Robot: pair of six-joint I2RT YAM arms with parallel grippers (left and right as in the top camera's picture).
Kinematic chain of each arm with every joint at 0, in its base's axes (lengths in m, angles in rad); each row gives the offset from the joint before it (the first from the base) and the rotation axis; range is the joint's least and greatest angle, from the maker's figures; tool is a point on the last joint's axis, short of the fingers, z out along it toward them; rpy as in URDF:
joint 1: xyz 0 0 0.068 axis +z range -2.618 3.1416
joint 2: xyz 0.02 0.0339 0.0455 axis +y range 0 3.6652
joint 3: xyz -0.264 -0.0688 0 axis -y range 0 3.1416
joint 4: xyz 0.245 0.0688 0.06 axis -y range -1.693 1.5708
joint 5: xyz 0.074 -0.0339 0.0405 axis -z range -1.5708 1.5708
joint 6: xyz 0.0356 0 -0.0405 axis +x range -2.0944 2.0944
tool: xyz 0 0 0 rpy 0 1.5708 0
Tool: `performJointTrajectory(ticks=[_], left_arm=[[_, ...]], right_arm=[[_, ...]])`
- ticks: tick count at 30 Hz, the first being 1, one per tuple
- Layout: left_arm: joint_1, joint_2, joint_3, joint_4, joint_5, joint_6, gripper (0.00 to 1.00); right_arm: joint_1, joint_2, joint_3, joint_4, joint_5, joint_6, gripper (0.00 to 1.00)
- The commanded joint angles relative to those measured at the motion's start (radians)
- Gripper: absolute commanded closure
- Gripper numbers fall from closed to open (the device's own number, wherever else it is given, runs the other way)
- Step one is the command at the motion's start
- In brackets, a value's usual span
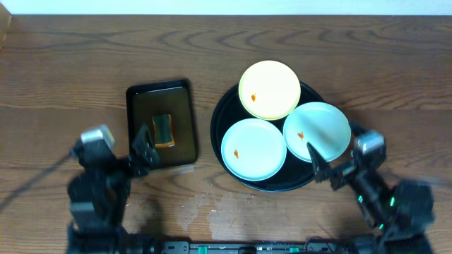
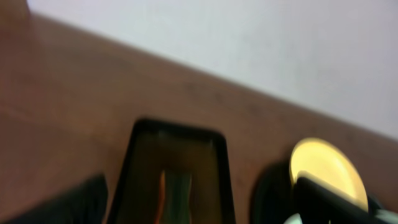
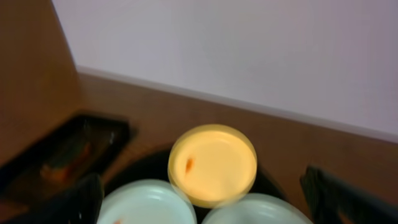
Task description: Clean dirty plates on tray and stack at the side
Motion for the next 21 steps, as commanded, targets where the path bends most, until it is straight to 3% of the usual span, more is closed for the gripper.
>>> performJointTrajectory(ticks=[1, 4, 7, 11, 16, 20, 21], left_arm=[[-0.006, 0.217, 0.223, -0.139, 0.021, 0.038, 0.05], [-0.006, 0.396, 0.401, -0.315, 0.080, 0.037, 0.05], [-0.006, 0.505, 0.499, -0.417, 0.105, 0.038, 0.05], [-0.006, 0.586, 0.512, -0.473, 0.149, 0.015, 0.05], [-0.006, 0.714, 0.479, -0.479, 0.142, 0.000, 0.05], [-0.010, 0.870, 0.447, -0.485, 0.066, -0.038, 0.09], [-0.011, 0.914, 0.446, -0.483, 0.058, -0.036, 0.15]], right_arm=[[-0.003, 0.249, 0.242, -0.177, -0.011, -0.010, 0.01], [-0.003, 0.492, 0.489, -0.409, -0.016, -0.010, 0.01], [-0.003, 0.663, 0.650, -0.538, -0.016, -0.010, 0.01], [-0.003, 0.823, 0.756, -0.577, -0.113, 0.059, 0.01], [-0.003, 0.919, 0.759, -0.552, -0.276, 0.087, 0.01], [-0.002, 0.949, 0.759, -0.556, -0.277, 0.084, 0.18], [0.000, 0.950, 0.759, -0.556, -0.276, 0.084, 0.22]])
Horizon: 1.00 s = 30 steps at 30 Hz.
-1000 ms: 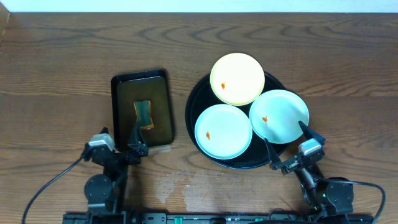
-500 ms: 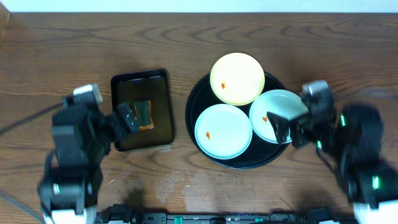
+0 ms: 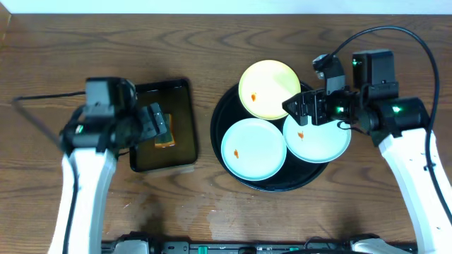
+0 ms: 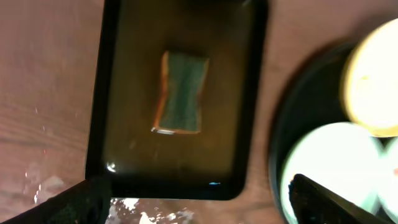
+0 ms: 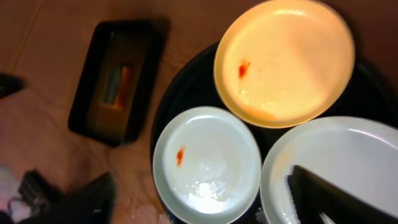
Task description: Clean dirty plates on tray and stack at the side
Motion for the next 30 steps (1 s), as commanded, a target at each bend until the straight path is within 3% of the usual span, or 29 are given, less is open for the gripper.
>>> performJointTrajectory(ticks=[1, 4, 11, 15, 19, 25, 26, 27, 29, 30], left_arm=[[-0.005, 0.145, -0.032, 0.004, -0.048, -0.023, 0.20], [-0.014, 0.285, -0.032, 0.058, -0.048, -0.018, 0.33], [-0.038, 0.511, -0.032, 0.215, -0.107, -0.015, 0.45], [-0.038, 0.585, -0.032, 0.291, -0.156, 0.012, 0.65], [-0.041, 0.619, -0.032, 0.310, -0.148, 0.011, 0.92], [-0.042, 0.553, -0.003, 0.204, -0.146, 0.012, 0.89], [-0.042, 0.534, -0.001, 0.192, -0.145, 0.021, 0.74], [-0.043, 0.511, -0.001, 0.179, -0.145, 0.032, 0.52], [-0.042, 0.472, -0.002, 0.155, -0.146, 0.047, 0.35], [-0.042, 0.459, -0.002, 0.151, -0.150, 0.047, 0.31]], right_arm=[[0.003, -0.002, 0.019, -0.001, -0.055, 0.013, 0.24], [0.012, -0.002, 0.019, -0.003, -0.055, 0.013, 0.26], [0.018, -0.002, 0.019, -0.012, -0.054, 0.013, 0.25], [0.018, -0.002, 0.019, -0.023, -0.053, 0.013, 0.25], [0.018, -0.002, 0.019, -0.029, -0.048, 0.013, 0.26], [0.018, -0.002, 0.019, -0.048, -0.036, 0.001, 0.25], [0.018, -0.002, 0.019, -0.049, -0.036, -0.006, 0.25], [0.018, -0.002, 0.019, -0.049, -0.036, -0.006, 0.25], [0.018, -0.002, 0.019, -0.049, -0.036, -0.006, 0.25], [0.018, -0.002, 0.019, -0.049, -0.035, -0.006, 0.25]])
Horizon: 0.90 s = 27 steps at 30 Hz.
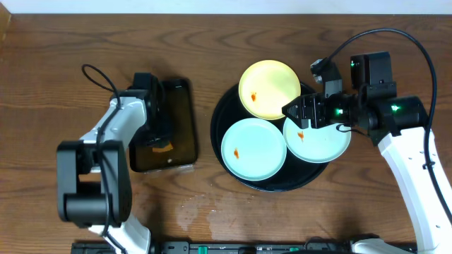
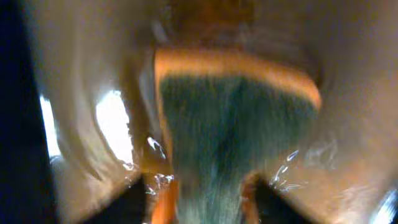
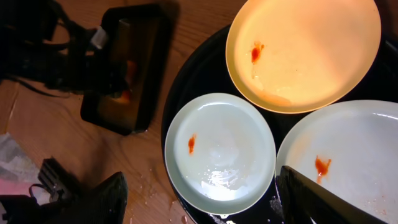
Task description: Clean dirty plates on tray and stack at the side
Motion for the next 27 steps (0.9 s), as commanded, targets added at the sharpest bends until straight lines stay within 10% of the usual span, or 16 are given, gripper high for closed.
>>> performJointTrajectory(ticks=[1, 14, 19, 24, 27], left_arm=[[0.001, -0.075, 0.014, -0.010, -0.027, 0.022, 0.29], [0.001, 0.045, -0.033, 0.188, -0.068, 0.024, 0.55], [0.001, 0.095, -0.032, 0.174, -0.068, 0.025, 0.92], [0.002, 0.051, 0.018, 0.094, -0.068, 0.024, 0.92], [0.002, -0.003, 0.040, 0.075, -0.069, 0.024, 0.59]], right_arm=[[0.015, -0.006, 0.018, -0.001, -0.002, -0.013, 0.25], [0.015, -0.006, 0.018, -0.015, -0.001, -0.013, 0.27], [0.015, -0.006, 0.018, -0.016, -0.002, -0.013, 0.26], [0.015, -0.006, 0.018, -0.015, -0.001, -0.013, 0.26], [0.015, -0.006, 0.018, -0.016, -0.002, -0.013, 0.26]])
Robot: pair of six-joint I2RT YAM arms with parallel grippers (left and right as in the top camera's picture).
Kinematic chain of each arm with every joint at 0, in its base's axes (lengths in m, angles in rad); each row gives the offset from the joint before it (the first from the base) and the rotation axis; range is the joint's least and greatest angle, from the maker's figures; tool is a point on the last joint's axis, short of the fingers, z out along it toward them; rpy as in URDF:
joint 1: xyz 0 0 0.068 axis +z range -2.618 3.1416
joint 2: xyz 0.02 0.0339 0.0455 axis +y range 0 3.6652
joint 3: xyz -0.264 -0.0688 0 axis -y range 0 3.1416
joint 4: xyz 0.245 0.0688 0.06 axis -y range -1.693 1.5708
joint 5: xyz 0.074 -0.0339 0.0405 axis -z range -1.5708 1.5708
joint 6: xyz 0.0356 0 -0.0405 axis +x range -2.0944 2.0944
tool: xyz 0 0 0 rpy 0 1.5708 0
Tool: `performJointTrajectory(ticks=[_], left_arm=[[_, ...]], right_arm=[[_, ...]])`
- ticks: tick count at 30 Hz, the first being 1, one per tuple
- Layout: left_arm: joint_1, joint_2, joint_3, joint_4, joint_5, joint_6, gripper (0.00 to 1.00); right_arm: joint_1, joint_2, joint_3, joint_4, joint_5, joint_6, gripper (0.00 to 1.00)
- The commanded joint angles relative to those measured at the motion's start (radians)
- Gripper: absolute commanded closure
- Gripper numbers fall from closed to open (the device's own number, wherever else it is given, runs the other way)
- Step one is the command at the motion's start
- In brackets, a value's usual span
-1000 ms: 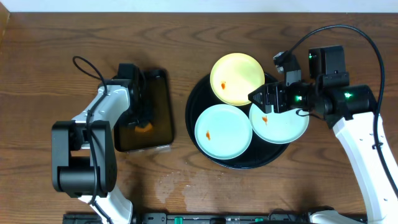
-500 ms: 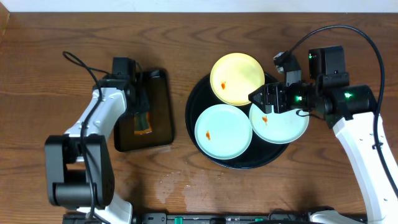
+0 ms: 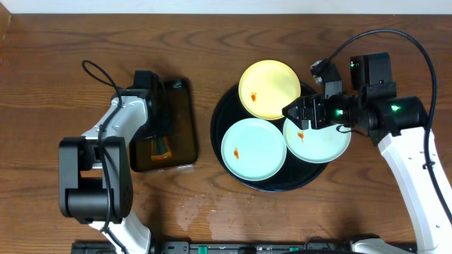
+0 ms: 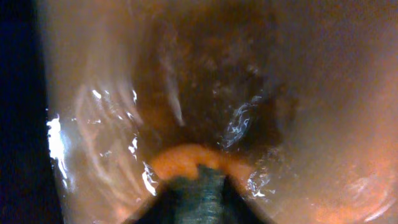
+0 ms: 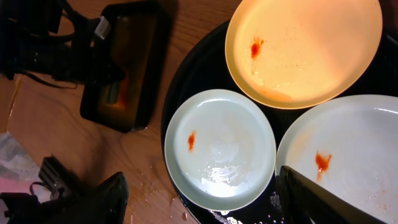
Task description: Clean dirty plates on tray and stack at the side
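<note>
Three plates lie on the round black tray [image 3: 220, 116], each with a red smear: a yellow one [image 3: 269, 89] [image 5: 305, 46] at the back, a pale green one [image 3: 253, 148] [image 5: 221, 146] in front, and another pale one [image 3: 321, 134] [image 5: 348, 149] at the right. My right gripper [image 3: 296, 111] [image 5: 205, 199] hangs open above them, touching none. My left gripper [image 3: 157, 134] [image 4: 199, 193] is down in the black water tray [image 3: 185, 85], shut on the orange and green sponge [image 3: 162, 147] [image 4: 186, 162], which is pinched narrow between the fingers.
The water tray holds brownish water. Drops of water [image 3: 205, 208] lie on the wooden table in front of the round tray. The left arm's cable [image 3: 99, 74] loops over the table to the left of the water tray.
The left gripper has shut on the sponge: it filled the left wrist view between open fingers, and now only its squeezed end shows. The right arm has barely moved.
Both arms were low at the table's front edge. Then the left gripper hung open above the water tray with the sponge lying in it, and the right was above the plates. Then the left gripper was down around the sponge, and now grips it.
</note>
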Motion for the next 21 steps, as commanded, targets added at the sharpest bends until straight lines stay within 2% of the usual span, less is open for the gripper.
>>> performJointTrajectory(ticks=[1, 2, 3, 8, 13, 17, 21], left_arm=[[0.003, -0.069, 0.035, -0.017, -0.019, 0.004, 0.48], [0.003, -0.087, 0.035, -0.024, -0.019, 0.004, 0.40], [0.003, -0.100, 0.035, -0.034, -0.018, 0.003, 0.37], [0.003, -0.143, 0.034, -0.151, -0.018, -0.028, 0.34], [-0.004, -0.141, -0.013, -0.241, -0.009, -0.132, 0.43], [-0.011, -0.139, -0.100, -0.174, 0.000, -0.131, 0.46], [-0.011, -0.138, -0.177, -0.056, 0.050, -0.130, 0.55]], right_arm=[[0.015, -0.006, 0.018, -0.002, -0.003, -0.013, 0.26], [0.015, -0.006, 0.018, -0.002, -0.003, -0.013, 0.26], [0.015, -0.006, 0.018, -0.002, -0.003, -0.013, 0.26], [0.015, -0.006, 0.018, -0.002, 0.010, -0.013, 0.25], [0.015, -0.006, 0.018, -0.001, 0.015, -0.013, 0.24], [0.015, -0.006, 0.018, 0.000, 0.014, -0.013, 0.23], [0.015, -0.006, 0.018, 0.000, 0.014, -0.013, 0.23]])
